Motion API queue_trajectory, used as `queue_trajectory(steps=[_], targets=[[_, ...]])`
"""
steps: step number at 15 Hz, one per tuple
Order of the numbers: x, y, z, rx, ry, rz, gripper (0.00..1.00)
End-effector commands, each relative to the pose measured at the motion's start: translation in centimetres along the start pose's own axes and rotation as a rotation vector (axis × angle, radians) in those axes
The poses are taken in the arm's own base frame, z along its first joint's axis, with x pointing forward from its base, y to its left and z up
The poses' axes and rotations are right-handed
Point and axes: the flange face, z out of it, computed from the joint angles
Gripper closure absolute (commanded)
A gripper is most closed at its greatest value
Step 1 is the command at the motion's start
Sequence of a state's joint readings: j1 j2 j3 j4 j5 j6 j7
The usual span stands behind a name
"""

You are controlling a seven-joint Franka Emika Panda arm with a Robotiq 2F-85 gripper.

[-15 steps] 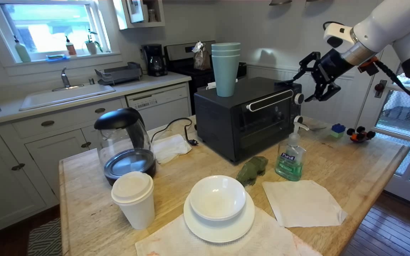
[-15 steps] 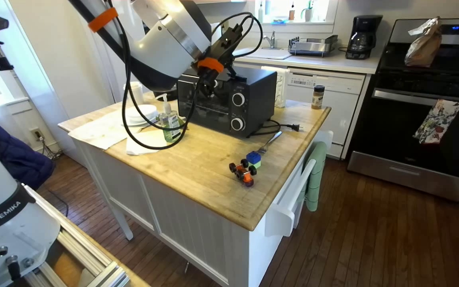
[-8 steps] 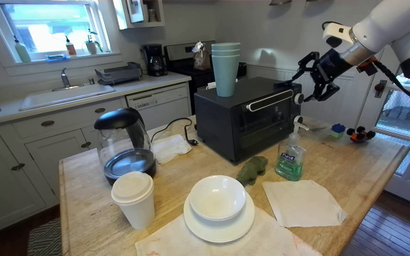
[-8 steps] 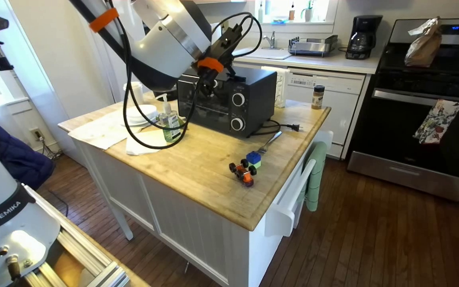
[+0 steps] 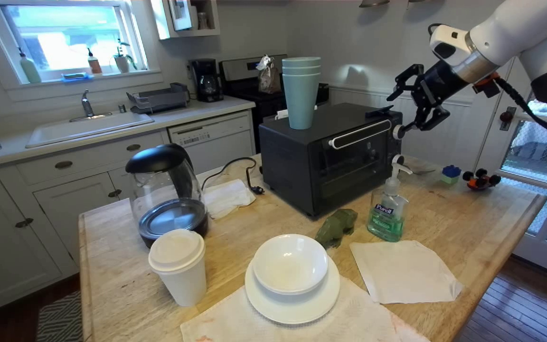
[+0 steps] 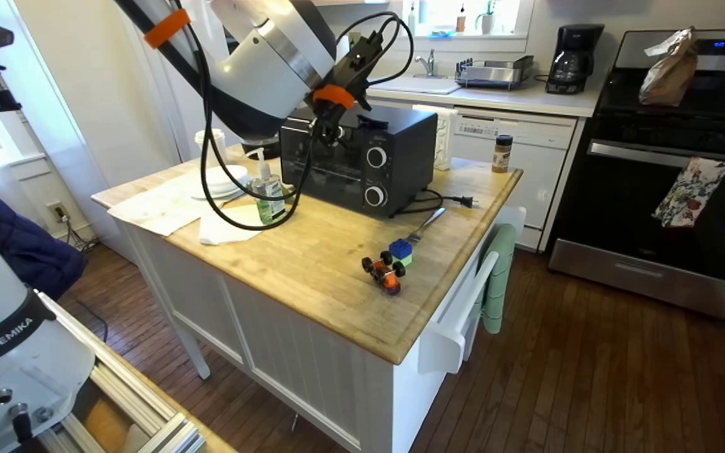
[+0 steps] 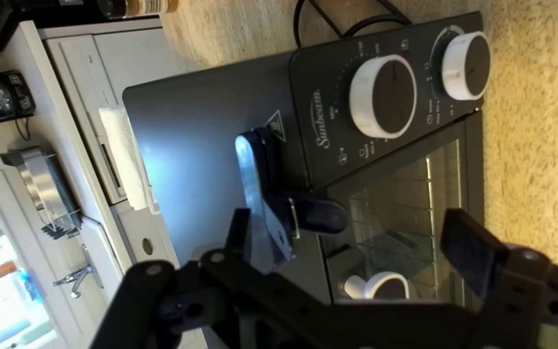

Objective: Clip the clipper onto the oven handle

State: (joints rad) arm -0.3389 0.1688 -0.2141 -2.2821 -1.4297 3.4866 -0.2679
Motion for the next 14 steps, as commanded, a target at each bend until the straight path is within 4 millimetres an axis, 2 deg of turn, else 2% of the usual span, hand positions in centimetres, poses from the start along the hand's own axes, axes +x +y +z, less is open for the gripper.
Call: queue_trajectory(steps=[1, 6, 7, 8, 9, 10, 12, 14], targets=[[0.2, 0.6, 0.5, -0.008, 0.028, -0.034, 0.00], [0.2, 1.1, 1.4, -0.010, 0.032, -0.053, 0.00], [0.3, 1.1, 1.5, -0.010, 0.033, -0.055, 0.04], [0.3, 1.0, 1.6, -0.008, 0.035, -0.056, 0.21], [0.3, 1.0, 1.6, -0.008, 0.035, -0.057, 0.29], [0.4, 1.0, 1.6, -0.008, 0.036, -0.059, 0.30], [0.4, 1.0, 1.3, -0.009, 0.035, -0.068, 0.39], [0.4, 1.0, 0.8, -0.013, 0.044, -0.077, 0.40]])
